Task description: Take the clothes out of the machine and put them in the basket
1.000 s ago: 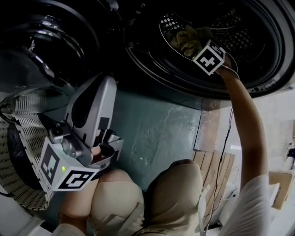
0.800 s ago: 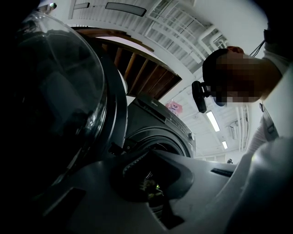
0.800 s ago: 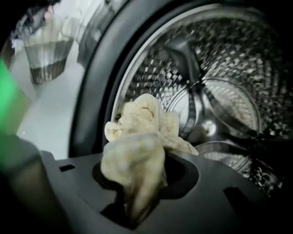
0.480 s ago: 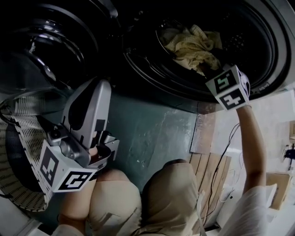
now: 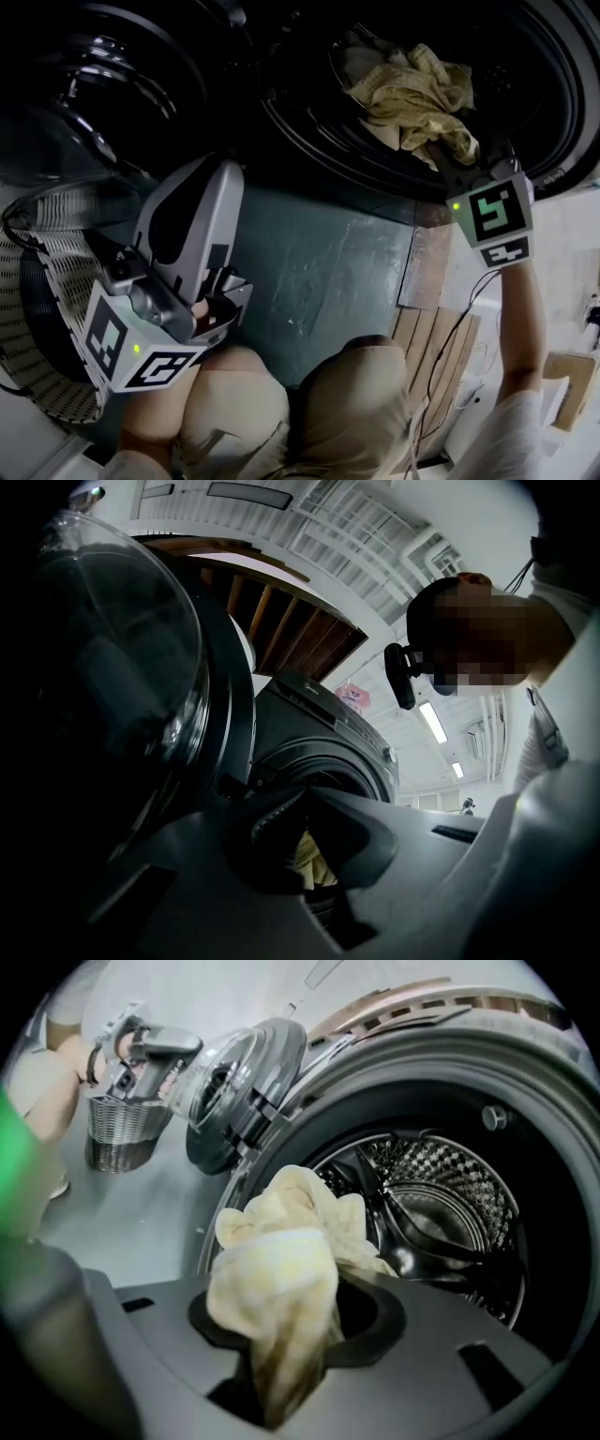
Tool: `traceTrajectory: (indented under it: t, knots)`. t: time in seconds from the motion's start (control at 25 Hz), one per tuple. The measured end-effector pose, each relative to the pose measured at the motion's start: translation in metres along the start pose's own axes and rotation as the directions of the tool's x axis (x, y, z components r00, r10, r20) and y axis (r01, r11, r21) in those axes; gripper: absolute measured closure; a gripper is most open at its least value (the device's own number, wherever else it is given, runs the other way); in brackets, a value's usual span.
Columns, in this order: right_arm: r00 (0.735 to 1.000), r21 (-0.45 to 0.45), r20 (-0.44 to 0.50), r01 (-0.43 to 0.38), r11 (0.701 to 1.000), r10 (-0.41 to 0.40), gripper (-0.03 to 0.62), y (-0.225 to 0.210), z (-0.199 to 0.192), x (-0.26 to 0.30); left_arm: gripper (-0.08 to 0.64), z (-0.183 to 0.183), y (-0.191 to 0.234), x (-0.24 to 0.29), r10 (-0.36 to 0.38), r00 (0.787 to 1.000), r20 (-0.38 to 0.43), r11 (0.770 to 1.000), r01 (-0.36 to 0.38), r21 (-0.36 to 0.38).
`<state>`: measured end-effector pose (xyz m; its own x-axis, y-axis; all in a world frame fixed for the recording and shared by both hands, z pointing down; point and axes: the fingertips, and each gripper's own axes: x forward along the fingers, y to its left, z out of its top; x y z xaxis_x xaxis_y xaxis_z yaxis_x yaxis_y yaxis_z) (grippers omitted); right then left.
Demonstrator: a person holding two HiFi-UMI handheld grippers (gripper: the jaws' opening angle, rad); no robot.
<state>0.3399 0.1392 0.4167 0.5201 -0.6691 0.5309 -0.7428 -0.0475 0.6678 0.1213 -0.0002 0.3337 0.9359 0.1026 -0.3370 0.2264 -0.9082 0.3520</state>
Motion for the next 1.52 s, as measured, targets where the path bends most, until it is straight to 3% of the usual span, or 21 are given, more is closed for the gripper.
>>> traceTrajectory:
  t: [0.28, 0.44, 0.68, 0.76, 0.84, 0.92, 1.04, 1.12, 1.28, 1.36, 1.52]
  knots:
    - [0.998, 0.005, 0.061, -0.031, 1.000, 0.030, 0.407, 0.011, 0.018, -0.018, 0.546, -0.006, 0.006, 0.008, 0.008, 1.000, -0.025, 1.000, -0.008, 0.001]
    - [0.992, 0.027, 0.028, -0.120, 0.992, 0.120, 0.408, 0.016, 0.033, -0.036, 0.546, -0.009, -0.009, 0.003, 0.048, 0.993, -0.108, 0.998, -0.053, -0.045]
    - [0.971, 0.021, -0.033, -0.238, 0.971, 0.238, 0.411, 0.021, 0.047, -0.057, 0.546, 0.023, 0.003, 0.013, 0.134, 0.972, -0.194, 0.987, -0.147, -0.056]
    - [0.979, -0.002, 0.019, -0.205, 0.979, 0.205, 0.411, 0.018, 0.041, -0.047, 0.546, 0.025, 0.012, 0.021, 0.148, 0.981, -0.122, 0.989, -0.145, 0.031]
    - [0.990, -0.026, 0.107, -0.089, 0.996, 0.092, 0.411, 0.009, 0.035, -0.031, 0.546, 0.026, 0.020, 0.033, 0.104, 0.995, 0.000, 0.983, -0.103, 0.150]
    - [0.990, -0.008, 0.136, -0.039, 0.999, 0.040, 0.411, 0.011, 0.032, -0.034, 0.546, 0.029, 0.019, 0.033, 0.079, 0.996, 0.051, 0.977, -0.087, 0.194]
    - [0.990, 0.010, 0.128, -0.067, 0.998, 0.065, 0.411, 0.017, 0.037, -0.044, 0.546, 0.038, 0.015, 0.024, 0.123, 0.991, 0.059, 0.975, -0.132, 0.177]
    - [0.990, 0.001, 0.120, -0.074, 0.997, 0.074, 0.413, 0.016, 0.027, -0.034, 0.546, 0.023, 0.019, 0.029, 0.134, 0.990, 0.053, 0.977, -0.141, 0.160]
    - [0.999, 0.015, -0.037, 0.034, 0.999, -0.033, 0.413, 0.009, -0.033, -0.023, 0.546, -0.047, 0.051, 0.069, 0.025, 0.997, 0.072, 0.999, -0.029, 0.045]
    - [0.999, -0.016, -0.037, 0.019, 1.000, -0.020, 0.413, 0.009, -0.030, -0.017, 0.546, -0.048, 0.063, 0.064, 0.078, 0.990, 0.117, 0.997, -0.080, 0.018]
    - [0.998, -0.051, 0.053, -0.043, 0.998, 0.045, 0.413, 0.015, 0.027, -0.037, 0.546, 0.012, 0.049, 0.014, 0.220, 0.960, 0.176, 0.973, -0.228, 0.025]
